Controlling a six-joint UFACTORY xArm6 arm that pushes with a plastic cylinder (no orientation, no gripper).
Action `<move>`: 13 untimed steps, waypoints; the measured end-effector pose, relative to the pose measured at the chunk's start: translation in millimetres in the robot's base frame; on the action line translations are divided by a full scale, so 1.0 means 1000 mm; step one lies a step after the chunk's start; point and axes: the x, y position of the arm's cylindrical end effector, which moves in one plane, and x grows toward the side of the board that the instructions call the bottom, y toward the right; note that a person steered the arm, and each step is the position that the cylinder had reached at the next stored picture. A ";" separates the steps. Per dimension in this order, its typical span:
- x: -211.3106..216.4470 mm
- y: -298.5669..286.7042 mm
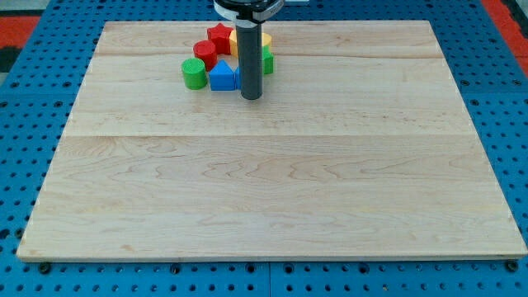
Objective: Push the green star slightly left
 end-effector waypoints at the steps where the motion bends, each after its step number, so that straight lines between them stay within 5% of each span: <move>1: -0.007 0.000; 6: 0.060 -0.046; 10: 0.036 -0.046; 13: 0.089 -0.006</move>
